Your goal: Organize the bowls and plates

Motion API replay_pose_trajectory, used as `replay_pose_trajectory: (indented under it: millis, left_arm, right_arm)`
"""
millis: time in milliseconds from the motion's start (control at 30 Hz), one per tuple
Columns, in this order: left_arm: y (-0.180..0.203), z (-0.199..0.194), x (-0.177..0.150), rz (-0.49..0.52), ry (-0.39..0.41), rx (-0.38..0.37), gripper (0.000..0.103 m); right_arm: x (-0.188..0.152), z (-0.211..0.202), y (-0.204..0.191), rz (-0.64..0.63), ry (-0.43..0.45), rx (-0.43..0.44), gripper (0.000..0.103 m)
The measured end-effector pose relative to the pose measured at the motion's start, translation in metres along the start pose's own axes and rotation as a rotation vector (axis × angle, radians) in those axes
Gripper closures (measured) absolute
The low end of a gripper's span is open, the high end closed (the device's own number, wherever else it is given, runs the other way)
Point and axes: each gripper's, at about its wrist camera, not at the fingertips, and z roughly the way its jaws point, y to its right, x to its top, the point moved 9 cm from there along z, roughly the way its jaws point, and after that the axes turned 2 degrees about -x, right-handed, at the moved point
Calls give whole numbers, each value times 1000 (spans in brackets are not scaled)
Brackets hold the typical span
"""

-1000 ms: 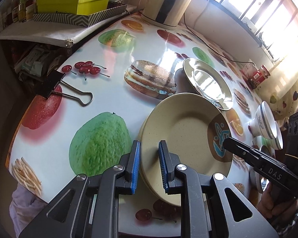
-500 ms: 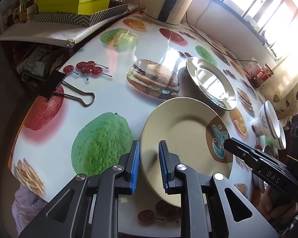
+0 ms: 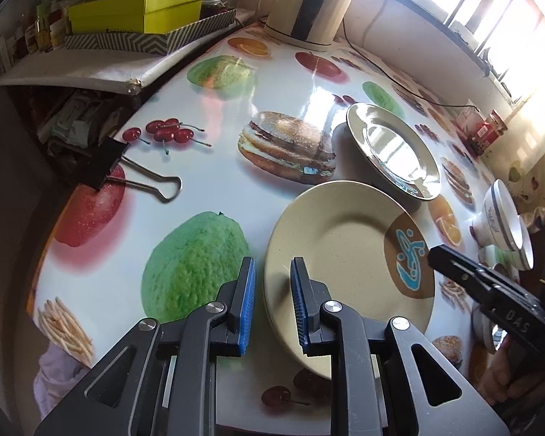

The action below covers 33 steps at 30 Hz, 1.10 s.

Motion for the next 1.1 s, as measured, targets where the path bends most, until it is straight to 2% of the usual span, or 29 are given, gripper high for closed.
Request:
replay_pose_trajectory:
  millis: [100, 167, 300, 400, 700, 967, 1100]
  left_arm:
    - [1, -3, 5, 17, 12, 11, 83]
    - [3, -5, 9, 24, 19, 2, 82]
    - [9, -7, 23, 20, 36, -31, 73]
    - [15, -8, 36, 15, 50, -56, 72]
    - [39, 7, 79, 63, 50, -134, 72]
    - [53, 30, 109, 123, 26, -149, 72]
    - [60, 42, 119, 134, 12, -160, 72]
  right_arm:
    - [6, -8, 3, 6, 26, -8, 83]
    - [11, -13, 7, 19, 49, -19, 78]
    - [24, -23, 18, 56, 93, -38, 66]
    - [34, -30, 26, 83, 130, -55, 60]
    - [63, -34, 47, 188, 199, -110, 57]
    - [81, -18, 70, 294, 205, -141, 57]
    - [88, -7, 75, 300, 194, -151, 57]
